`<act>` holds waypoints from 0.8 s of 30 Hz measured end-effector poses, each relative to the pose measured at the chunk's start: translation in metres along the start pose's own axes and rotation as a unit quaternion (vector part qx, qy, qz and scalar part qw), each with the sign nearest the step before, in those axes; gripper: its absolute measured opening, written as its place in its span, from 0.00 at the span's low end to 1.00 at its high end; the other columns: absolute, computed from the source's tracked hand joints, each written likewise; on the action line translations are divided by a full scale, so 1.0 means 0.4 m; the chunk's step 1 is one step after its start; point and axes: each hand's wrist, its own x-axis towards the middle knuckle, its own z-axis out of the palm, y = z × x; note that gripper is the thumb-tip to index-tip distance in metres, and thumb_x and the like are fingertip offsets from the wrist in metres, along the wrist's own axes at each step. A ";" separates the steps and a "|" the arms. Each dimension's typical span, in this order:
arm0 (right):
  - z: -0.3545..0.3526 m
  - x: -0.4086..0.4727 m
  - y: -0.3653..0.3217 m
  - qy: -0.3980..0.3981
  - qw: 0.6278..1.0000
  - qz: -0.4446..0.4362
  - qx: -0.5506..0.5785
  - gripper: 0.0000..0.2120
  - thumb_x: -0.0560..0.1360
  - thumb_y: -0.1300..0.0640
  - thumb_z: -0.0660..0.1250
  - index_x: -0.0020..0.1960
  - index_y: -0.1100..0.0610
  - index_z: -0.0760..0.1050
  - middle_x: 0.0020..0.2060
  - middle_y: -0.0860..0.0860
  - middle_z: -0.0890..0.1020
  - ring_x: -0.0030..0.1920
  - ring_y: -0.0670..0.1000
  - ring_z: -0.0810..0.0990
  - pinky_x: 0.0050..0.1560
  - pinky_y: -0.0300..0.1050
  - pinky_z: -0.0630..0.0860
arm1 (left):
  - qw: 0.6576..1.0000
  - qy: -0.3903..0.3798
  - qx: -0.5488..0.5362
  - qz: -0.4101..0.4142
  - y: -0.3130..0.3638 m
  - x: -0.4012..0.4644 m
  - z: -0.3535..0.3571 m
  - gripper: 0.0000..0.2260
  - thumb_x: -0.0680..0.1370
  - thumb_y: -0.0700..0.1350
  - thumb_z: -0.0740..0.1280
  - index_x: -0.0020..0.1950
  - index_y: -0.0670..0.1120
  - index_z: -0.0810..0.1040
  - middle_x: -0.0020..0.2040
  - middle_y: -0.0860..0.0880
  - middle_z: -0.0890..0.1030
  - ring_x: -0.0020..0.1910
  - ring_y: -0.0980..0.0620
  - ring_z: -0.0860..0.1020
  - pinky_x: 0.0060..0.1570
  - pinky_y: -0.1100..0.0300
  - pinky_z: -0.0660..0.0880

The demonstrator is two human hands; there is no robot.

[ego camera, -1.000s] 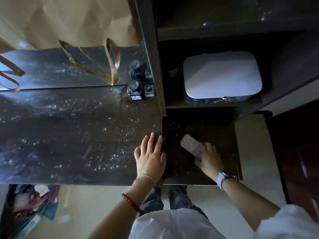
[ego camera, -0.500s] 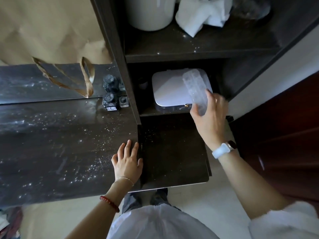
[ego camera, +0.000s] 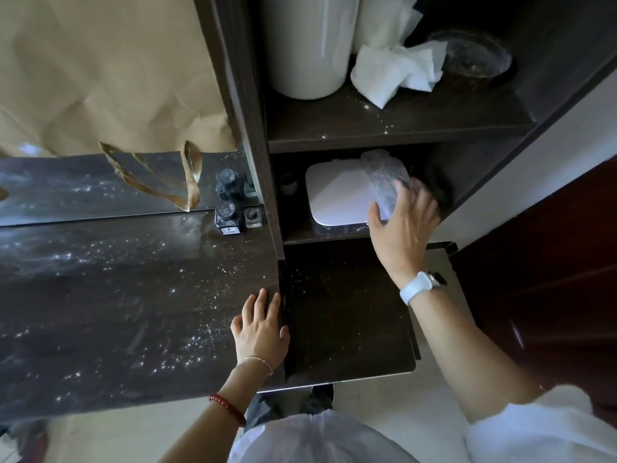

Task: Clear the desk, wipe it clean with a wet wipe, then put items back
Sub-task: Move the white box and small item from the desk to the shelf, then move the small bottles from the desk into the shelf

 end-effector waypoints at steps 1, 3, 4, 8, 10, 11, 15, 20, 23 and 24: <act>-0.008 -0.026 -0.012 0.001 1.000 -0.027 0.012 0.20 0.72 0.50 0.63 0.61 0.59 0.69 0.62 0.61 0.72 0.61 0.62 0.69 0.57 0.60 0.66 | 1.000 -0.004 -0.008 0.000 -0.002 0.003 -0.008 0.27 0.77 0.53 0.57 0.74 0.53 0.52 0.76 0.49 0.51 0.74 0.47 0.47 0.70 0.46 0.53; -0.017 -0.092 -0.036 -0.011 0.995 -0.082 0.056 0.18 0.73 0.52 0.60 0.60 0.58 0.69 0.60 0.60 0.73 0.61 0.58 0.68 0.59 0.55 0.65 | 0.999 -0.005 -0.049 -0.001 -0.008 0.011 -0.029 0.24 0.77 0.52 0.58 0.72 0.52 0.56 0.75 0.49 0.55 0.73 0.47 0.51 0.68 0.46 0.56; -0.017 -0.127 -0.049 -0.023 0.991 -0.107 0.083 0.17 0.73 0.53 0.60 0.60 0.58 0.70 0.59 0.59 0.74 0.61 0.57 0.69 0.59 0.54 0.64 | 0.997 0.002 -0.075 -0.001 -0.013 0.015 -0.043 0.23 0.77 0.51 0.58 0.72 0.51 0.58 0.74 0.49 0.58 0.73 0.47 0.53 0.68 0.47 0.58; 0.004 -0.226 -0.110 -0.112 0.958 -0.207 0.161 0.13 0.73 0.59 0.59 0.57 0.57 0.73 0.49 0.54 0.79 0.53 0.50 0.74 0.56 0.50 0.69 | 0.983 0.085 -0.163 -0.020 -0.063 0.025 -0.102 0.22 0.76 0.46 0.61 0.69 0.50 0.62 0.68 0.50 0.67 0.69 0.48 0.60 0.66 0.48 0.58; 0.013 -0.233 -0.157 -0.158 0.941 -0.231 0.189 0.12 0.74 0.59 0.57 0.56 0.58 0.73 0.46 0.52 0.80 0.49 0.48 0.75 0.53 0.44 0.71 | 0.969 0.128 -0.208 -0.048 -0.108 0.041 -0.137 0.21 0.75 0.44 0.63 0.68 0.49 0.66 0.66 0.48 0.69 0.67 0.47 0.64 0.64 0.48 0.59; 0.016 -0.231 -0.187 -0.174 0.934 -0.240 0.200 0.12 0.74 0.59 0.57 0.55 0.58 0.74 0.45 0.52 0.81 0.49 0.48 0.75 0.51 0.42 0.72 | 0.962 0.144 -0.223 -0.054 -0.131 0.056 -0.157 0.21 0.74 0.44 0.64 0.67 0.48 0.66 0.65 0.47 0.70 0.66 0.46 0.64 0.63 0.48 0.61; 0.061 -0.221 -0.307 -0.244 0.909 -0.232 0.244 0.14 0.75 0.58 0.55 0.55 0.60 0.74 0.50 0.53 0.78 0.52 0.48 0.75 0.52 0.37 0.71 | 0.957 0.169 -0.234 -0.017 -0.205 0.153 -0.239 0.25 0.73 0.42 0.66 0.69 0.44 0.64 0.65 0.42 0.69 0.65 0.41 0.65 0.62 0.46 0.64; 0.222 -0.203 -0.399 -0.308 0.927 -0.146 0.159 0.20 0.75 0.64 0.58 0.66 0.64 0.64 0.63 0.59 0.69 0.64 0.58 0.68 0.65 0.51 0.67 | 0.975 0.110 -0.188 0.045 -0.243 0.280 -0.273 0.33 0.71 0.46 0.68 0.72 0.46 0.55 0.71 0.45 0.62 0.69 0.44 0.60 0.65 0.47 0.62; 0.297 -0.172 -0.418 -0.327 0.935 -0.090 0.102 0.26 0.74 0.67 0.59 0.70 0.65 0.57 0.71 0.60 0.60 0.70 0.59 0.60 0.70 0.51 0.60 | 0.979 0.082 -0.162 0.095 -0.236 0.339 -0.263 0.37 0.71 0.46 0.68 0.74 0.47 0.51 0.74 0.48 0.57 0.72 0.46 0.55 0.67 0.47 0.61; 0.317 -0.164 -0.418 -0.334 0.935 -0.082 0.091 0.28 0.73 0.67 0.60 0.71 0.64 0.55 0.73 0.58 0.57 0.71 0.58 0.57 0.71 0.50 0.58 | 0.978 0.075 -0.158 0.110 -0.232 0.355 -0.258 0.38 0.71 0.46 0.68 0.74 0.47 0.50 0.75 0.48 0.56 0.73 0.47 0.54 0.67 0.48 0.61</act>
